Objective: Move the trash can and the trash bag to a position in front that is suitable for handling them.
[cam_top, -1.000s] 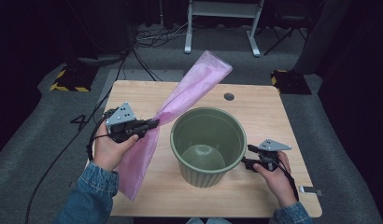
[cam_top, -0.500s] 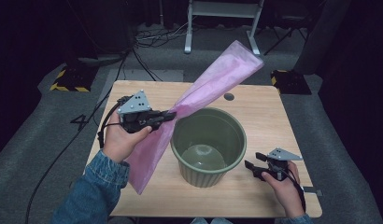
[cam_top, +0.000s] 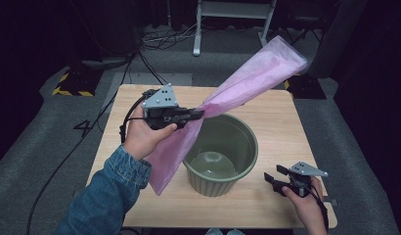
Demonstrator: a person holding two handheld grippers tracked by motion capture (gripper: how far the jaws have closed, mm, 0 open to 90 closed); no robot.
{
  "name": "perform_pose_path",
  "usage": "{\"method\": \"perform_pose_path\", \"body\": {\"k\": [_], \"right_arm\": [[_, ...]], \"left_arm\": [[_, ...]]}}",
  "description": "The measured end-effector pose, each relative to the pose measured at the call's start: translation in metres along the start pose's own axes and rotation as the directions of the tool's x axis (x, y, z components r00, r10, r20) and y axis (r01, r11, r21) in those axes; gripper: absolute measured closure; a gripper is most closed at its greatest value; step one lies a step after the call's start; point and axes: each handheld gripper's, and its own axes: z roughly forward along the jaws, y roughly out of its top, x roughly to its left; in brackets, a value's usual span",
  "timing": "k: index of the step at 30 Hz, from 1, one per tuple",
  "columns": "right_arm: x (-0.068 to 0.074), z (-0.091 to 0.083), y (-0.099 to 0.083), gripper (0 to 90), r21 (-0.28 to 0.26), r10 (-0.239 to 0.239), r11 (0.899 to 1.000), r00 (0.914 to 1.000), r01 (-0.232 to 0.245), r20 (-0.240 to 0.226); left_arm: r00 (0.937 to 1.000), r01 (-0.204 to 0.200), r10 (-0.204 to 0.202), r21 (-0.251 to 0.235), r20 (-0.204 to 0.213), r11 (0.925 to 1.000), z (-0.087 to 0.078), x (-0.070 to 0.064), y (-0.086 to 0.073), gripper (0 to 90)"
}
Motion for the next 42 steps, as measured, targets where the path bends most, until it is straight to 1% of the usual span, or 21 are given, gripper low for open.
{"method": "perform_pose_path", "body": {"k": [1, 2, 3, 5, 6, 8, 10, 11, 12, 13, 14, 16, 19, 21, 23, 26, 27, 31, 35, 36, 42], "right_arm": [[-0.001, -0.002, -0.001, 36.3, -0.002, 0.002, 1.0, 1.0, -0.002, 0.004], [-0.002, -0.004, -0.002, 36.3, -0.005, 0.004, 1.0, 0.9999, -0.004, 0.01], [-0.002, -0.006, -0.004, 36.3, -0.008, 0.006, 1.0, 0.9999, -0.006, 0.014], [-0.003, -0.011, -0.006, 36.3, -0.006, 0.016, 1.0, 0.9996, -0.016, 0.023], [-0.004, -0.013, -0.008, 36.3, -0.007, 0.018, 1.0, 0.9994, -0.018, 0.03], [-0.005, -0.016, -0.009, 36.3, -0.01, 0.026, 1.0, 0.9989, -0.026, 0.038], [-0.006, -0.017, -0.01, 36.3, -0.013, 0.028, 1.0, 0.9988, -0.028, 0.04], [-0.005, -0.017, -0.01, 36.3, -0.011, 0.03, 1.0, 0.9988, -0.029, 0.04], [-0.005, -0.017, -0.01, 36.3, -0.012, 0.026, 1.0, 0.9989, -0.025, 0.039], [-0.005, -0.016, -0.01, 36.3, -0.011, 0.023, 1.0, 0.9991, -0.022, 0.036], [-0.004, -0.016, -0.009, 36.2, -0.008, 0.026, 1.0, 0.9992, -0.026, 0.029], [-0.004, -0.015, -0.009, 36.3, -0.008, 0.023, 1.0, 0.9994, -0.023, 0.027], [-0.005, -0.012, -0.007, 36.2, -0.008, 0.016, 1.0, 0.9996, -0.015, 0.024], [-0.005, -0.011, -0.006, 36.2, -0.007, 0.015, 1.0, 0.9997, -0.014, 0.02], [-0.005, -0.007, -0.004, 36.1, -0.003, 0.009, 1.0, 0.9999, -0.009, 0.012], [-0.004, -0.004, 0.0, 36.0, -0.004, -0.001, 1.0, 1.0, 0.001, 0.001], [-0.004, -0.002, 0.002, 36.0, -0.004, -0.004, 1.0, 1.0, 0.004, -0.005], [-0.005, 0.002, 0.006, 35.9, -0.007, -0.017, 1.0, 0.9997, 0.017, -0.017], [-0.007, 0.003, 0.01, 35.7, -0.012, -0.018, 1.0, 0.9996, 0.018, -0.022], [-0.008, 0.003, 0.011, 35.7, -0.013, -0.021, 1.0, 0.9995, 0.021, -0.022], [-0.009, 0.005, 0.013, 35.7, -0.018, -0.021, 1.0, 0.9994, 0.02, -0.029]], "left_arm": [[0.9998, -0.011, 0.011, -0.003, 0.014, 0.9999, 0.006, -0.001, 0.006, 89.1], [0.9998, -0.011, 0.011, -0.003, 0.014, 0.9999, 0.006, -0.001, 0.006, 89.1], [0.9995, -0.016, 0.016, -0.016, 0.028, 0.9998, 0.012, -0.002, 0.011, 89.1], [0.9989, -0.012, 0.013, -0.025, 0.045, 0.9996, 0.018, -0.001, 0.013, 89.1], [0.9989, -0.012, 0.013, -0.025, 0.045, 0.9996, 0.018, -0.001, 0.013, 89.1], [0.9986, -0.003, 0.005, -0.026, 0.052, 0.9997, 0.027, 0.0, 0.012, 89.1], [0.9986, -0.001, 0.003, -0.034, 0.052, 0.9994, 0.028, -0.001, 0.013, 89.1], [0.9985, 0.005, -0.002, -0.047, 0.055, 0.9989, 0.029, -0.002, 0.013, 89.1], [0.998, 0.023, -0.018, -0.086, 0.061, 0.996, 0.028, -0.003, 0.016, 89.2], [0.998, 0.023, -0.018, -0.086, 0.061, 0.996, 0.028, -0.003, 0.016, 89.1], [0.9983, 0.027, -0.021, -0.107, 0.055, 0.9939, 0.026, -0.004, 0.017, 89.2], [0.9984, 0.027, -0.021, -0.11, 0.052, 0.9936, 0.024, -0.005, 0.018, 89.1], [1.0, -0.003, 0.004, -0.082, 0.009, 0.9966, 0.016, -0.005, 0.02, 89.2], [1.0, -0.006, 0.007, -0.083, 0.005, 0.9965, 0.013, -0.005, 0.022, 89.2], [0.9997, -0.022, 0.021, -0.086, -0.013, 0.9961, 0.007, -0.006, 0.032, 89.2], [0.9994, -0.032, 0.03, -0.086, -0.017, 0.9958, 0.007, -0.008, 0.038, 89.2], [0.9989, -0.042, 0.041, -0.083, -0.023, 0.9956, 0.008, -0.009, 0.045, 89.2], [0.9989, -0.047, 0.046, -0.098, -0.008, 0.9941, 0.016, -0.012, 0.058, 89.2], [0.998, -0.063, 0.062, -0.105, -0.007, 0.9925, 0.03, -0.012, 0.07, 89.1], [0.998, -0.063, 0.062, -0.105, -0.007, 0.9925, 0.03, -0.012, 0.07, 89.2], [0.9979, -0.064, 0.064, -0.141, -0.004, 0.988, 0.052, -0.008, 0.076, 89.1]]}}
